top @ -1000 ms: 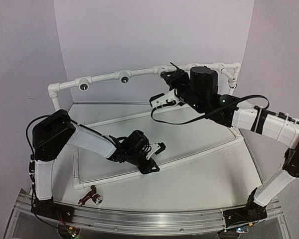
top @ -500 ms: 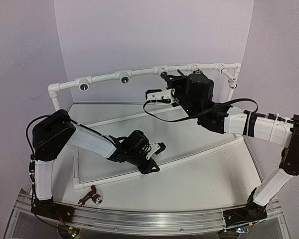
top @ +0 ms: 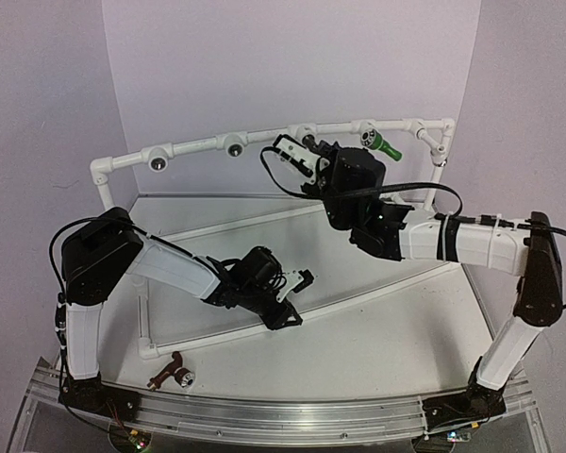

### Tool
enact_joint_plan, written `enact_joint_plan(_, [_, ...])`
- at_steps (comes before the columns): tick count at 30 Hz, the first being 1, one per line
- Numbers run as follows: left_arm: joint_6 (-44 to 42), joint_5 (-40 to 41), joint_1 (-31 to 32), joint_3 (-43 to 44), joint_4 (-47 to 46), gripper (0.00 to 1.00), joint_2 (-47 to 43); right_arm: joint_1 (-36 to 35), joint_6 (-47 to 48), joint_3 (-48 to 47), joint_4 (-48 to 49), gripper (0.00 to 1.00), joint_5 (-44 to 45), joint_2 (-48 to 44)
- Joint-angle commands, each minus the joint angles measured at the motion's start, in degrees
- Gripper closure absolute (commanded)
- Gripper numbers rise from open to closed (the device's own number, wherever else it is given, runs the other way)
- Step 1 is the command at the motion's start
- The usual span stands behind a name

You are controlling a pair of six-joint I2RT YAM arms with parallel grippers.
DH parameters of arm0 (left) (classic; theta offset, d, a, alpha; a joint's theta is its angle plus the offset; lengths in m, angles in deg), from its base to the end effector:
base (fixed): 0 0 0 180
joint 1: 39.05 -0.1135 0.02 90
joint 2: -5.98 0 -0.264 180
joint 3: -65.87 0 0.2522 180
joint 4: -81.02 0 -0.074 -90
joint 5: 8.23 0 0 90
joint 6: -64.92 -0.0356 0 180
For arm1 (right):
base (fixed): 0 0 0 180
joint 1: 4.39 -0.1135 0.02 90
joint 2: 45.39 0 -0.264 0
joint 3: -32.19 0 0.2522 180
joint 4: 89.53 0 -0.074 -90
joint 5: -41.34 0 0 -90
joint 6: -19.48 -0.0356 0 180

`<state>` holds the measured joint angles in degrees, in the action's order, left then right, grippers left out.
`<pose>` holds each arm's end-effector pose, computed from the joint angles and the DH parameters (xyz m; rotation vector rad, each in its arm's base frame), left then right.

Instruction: Install the water faucets

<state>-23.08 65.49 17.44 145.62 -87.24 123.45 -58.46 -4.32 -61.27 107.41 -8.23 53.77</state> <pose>0.2189 -0.3487 0.1112 1.2866 2.2046 -0.7780 0.2605 0.3202 0.3688 -0.8545 1.1772 -0.6568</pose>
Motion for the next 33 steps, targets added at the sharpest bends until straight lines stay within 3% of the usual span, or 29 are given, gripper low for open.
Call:
enact_joint_plan(1, [6.26, -0.90, 0.99, -3.84, 15.68, 0.93, 7.64, -1.24, -33.66, -5.91, -2.81, 1.00, 2.65, 1.50])
enact_joint_plan(11, [6.35, -1.24, 1.03, -3.74, 15.73, 0.93, 7.73, -1.12, -89.76, -7.41, -6.03, 1.00, -0.68, -1.92])
enact_joint_plan(18, [6.35, -0.69, 0.99, -3.91, 15.72, 0.93, 7.50, -0.28, -116.18, -8.33, -5.22, 1.00, -4.02, -1.16])
enact_joint_plan(26, [6.35, -0.54, 0.99, -4.01, 15.76, 0.93, 7.51, -0.15, -114.02, -7.52, -3.40, 0.96, -9.09, -1.99])
enact_joint_plan(28, [6.35, -0.65, 0.99, -3.97, 15.72, 0.93, 7.43, -0.11, -110.47, -5.34, -3.47, 0.86, -10.65, -3.66])
enact_joint_plan(30, [6.35, -0.64, 0.99, -4.01, 15.73, 0.93, 7.30, -0.22, -105.84, -3.85, -5.06, 0.65, -12.91, -5.52])
enact_joint_plan(33, [6.35, -0.52, 0.99, -4.02, 15.72, 0.93, 7.44, -0.32, -97.14, -1.97, -10.85, 0.45, -16.08, -8.56])
